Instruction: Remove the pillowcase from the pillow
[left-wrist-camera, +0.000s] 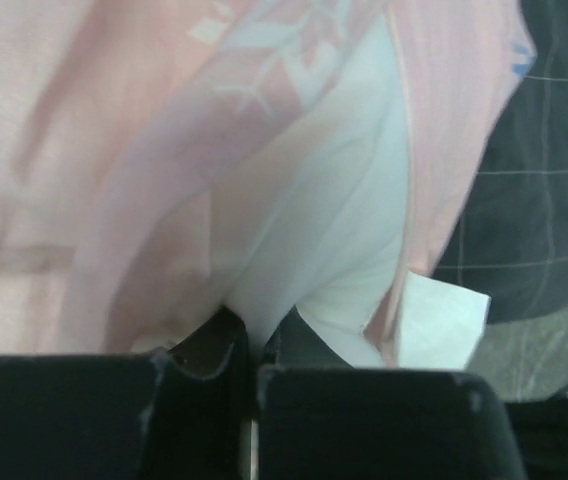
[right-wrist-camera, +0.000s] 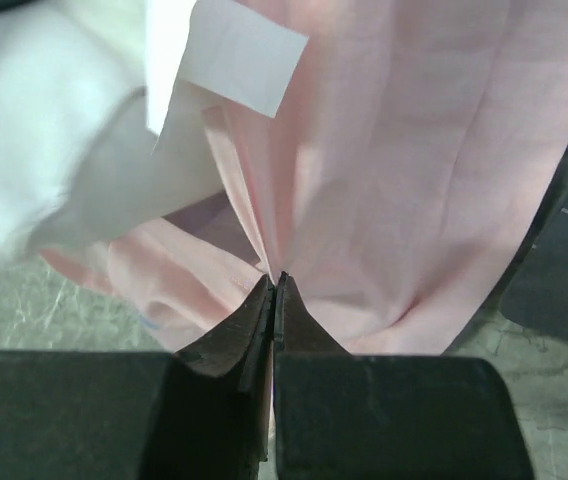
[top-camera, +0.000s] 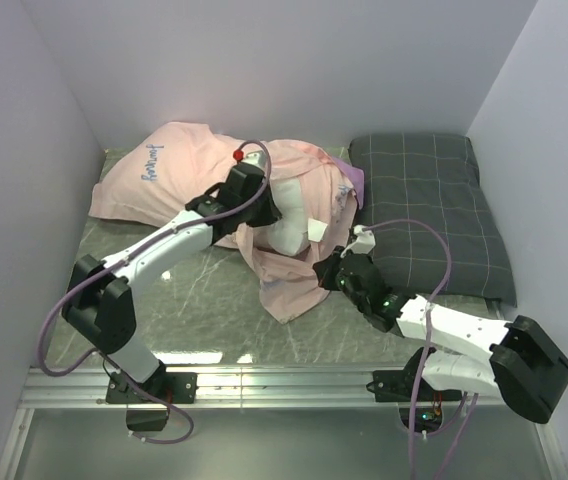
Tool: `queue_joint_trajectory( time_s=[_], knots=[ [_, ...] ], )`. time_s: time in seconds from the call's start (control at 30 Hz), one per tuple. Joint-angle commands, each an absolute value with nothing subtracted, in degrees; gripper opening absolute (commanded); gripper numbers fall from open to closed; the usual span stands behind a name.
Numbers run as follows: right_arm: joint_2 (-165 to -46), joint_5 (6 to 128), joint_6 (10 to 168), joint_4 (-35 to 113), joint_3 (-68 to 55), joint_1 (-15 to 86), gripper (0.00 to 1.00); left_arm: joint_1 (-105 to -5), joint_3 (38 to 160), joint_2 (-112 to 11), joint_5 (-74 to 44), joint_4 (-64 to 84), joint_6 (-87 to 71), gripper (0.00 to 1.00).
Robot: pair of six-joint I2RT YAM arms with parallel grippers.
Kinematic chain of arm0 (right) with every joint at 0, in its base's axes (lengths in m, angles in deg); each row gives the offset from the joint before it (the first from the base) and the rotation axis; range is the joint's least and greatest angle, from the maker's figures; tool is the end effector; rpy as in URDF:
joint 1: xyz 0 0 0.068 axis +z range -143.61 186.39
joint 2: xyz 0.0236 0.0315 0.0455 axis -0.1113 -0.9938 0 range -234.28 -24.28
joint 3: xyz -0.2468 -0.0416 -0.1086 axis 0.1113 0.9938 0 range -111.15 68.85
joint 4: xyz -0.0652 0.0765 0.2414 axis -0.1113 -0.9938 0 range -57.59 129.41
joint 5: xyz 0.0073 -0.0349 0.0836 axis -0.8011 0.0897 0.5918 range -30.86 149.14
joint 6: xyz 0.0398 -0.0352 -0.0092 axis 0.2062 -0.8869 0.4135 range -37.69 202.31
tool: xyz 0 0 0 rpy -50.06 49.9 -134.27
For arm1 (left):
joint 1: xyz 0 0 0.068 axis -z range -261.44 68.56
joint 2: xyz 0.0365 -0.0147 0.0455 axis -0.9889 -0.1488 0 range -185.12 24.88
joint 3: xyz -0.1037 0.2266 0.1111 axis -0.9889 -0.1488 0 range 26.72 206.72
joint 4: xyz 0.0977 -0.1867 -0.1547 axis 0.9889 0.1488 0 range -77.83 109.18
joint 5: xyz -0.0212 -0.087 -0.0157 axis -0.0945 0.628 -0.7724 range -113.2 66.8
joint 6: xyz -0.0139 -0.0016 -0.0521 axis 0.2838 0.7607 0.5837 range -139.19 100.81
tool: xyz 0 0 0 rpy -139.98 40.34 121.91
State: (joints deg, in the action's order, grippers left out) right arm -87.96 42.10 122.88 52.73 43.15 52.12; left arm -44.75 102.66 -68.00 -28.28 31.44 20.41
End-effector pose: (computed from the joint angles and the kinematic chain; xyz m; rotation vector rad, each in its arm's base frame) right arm 0.1688 0.1583 0.2016 0.1038 2.0426 0.6703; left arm 0.3012 -0.2205 0.2985 -0.1089 2.2732 -0.6334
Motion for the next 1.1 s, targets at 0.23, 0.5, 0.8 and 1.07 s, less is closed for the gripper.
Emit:
queue_joint_trajectory(
  time_s=[0.23,0.5,0.8,1.07],
  knots=[
    [-99.85,39.96,121.95,47.67,35.02,47.35,0.0,-48.48,99.33,-48.87,-11.52,28.44,18.43,0.01],
    [-96.62,42.7,115.02,40.82,25.7,46.55,0.12,-48.48,85.17,-37.7,-10.28,28.79,18.25,0.0],
    [-82.66,36.64,111.4,30.19,23.15,54.2,0.52,-47.69,83.49,-37.52,-8.16,24.92,20.19,0.0],
    [-82.98,36.11,109.47,24.64,15.15,57.45,0.66,-46.99,84.81,-37.78,-8.52,24.83,20.45,0.01]
  ],
)
